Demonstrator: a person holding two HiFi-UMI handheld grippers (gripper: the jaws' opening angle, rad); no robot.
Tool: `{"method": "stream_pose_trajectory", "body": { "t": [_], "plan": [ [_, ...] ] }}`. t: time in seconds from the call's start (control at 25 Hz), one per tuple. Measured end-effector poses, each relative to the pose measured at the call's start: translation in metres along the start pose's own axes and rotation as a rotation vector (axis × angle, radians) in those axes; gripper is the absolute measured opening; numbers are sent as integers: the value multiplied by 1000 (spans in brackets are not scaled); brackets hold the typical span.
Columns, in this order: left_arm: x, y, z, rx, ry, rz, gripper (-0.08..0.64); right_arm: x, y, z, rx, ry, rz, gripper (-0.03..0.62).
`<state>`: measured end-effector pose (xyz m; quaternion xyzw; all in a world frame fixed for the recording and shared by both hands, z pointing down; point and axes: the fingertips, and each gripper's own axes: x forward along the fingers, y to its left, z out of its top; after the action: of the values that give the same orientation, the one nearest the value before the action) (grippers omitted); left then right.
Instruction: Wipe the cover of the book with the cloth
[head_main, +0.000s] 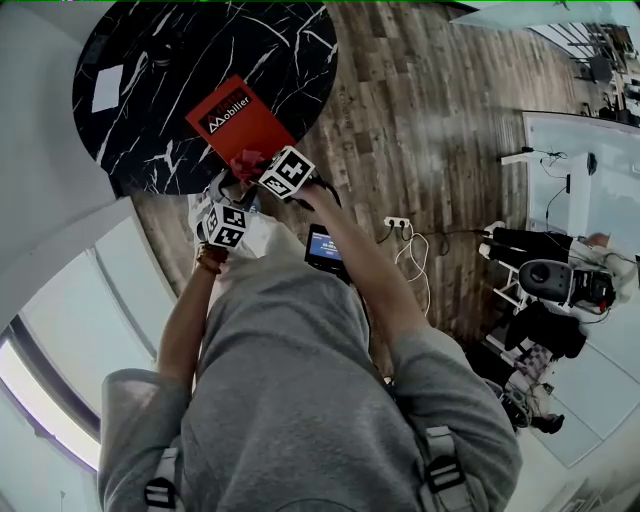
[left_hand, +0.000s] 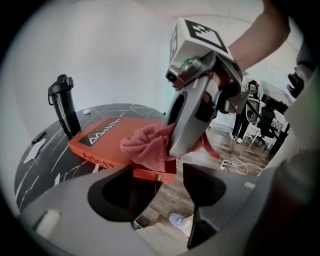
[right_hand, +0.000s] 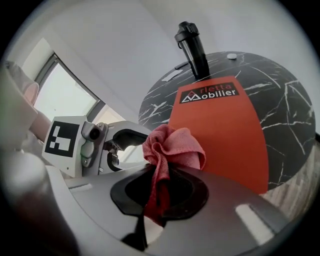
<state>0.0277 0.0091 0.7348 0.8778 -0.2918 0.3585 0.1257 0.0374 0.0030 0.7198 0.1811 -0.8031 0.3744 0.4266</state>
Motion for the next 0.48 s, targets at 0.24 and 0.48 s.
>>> {"method": "stream_pose_trajectory", "body": {
  "t": [0.24,0.48],
  "plan": [
    [-3,-1,-2,16,16,-27,295,8,26,-1,-60,67,109,58],
    [-12,10,-7,47,19,-70,295,-47,29,31,48,-175,272,60]
  ]
}}
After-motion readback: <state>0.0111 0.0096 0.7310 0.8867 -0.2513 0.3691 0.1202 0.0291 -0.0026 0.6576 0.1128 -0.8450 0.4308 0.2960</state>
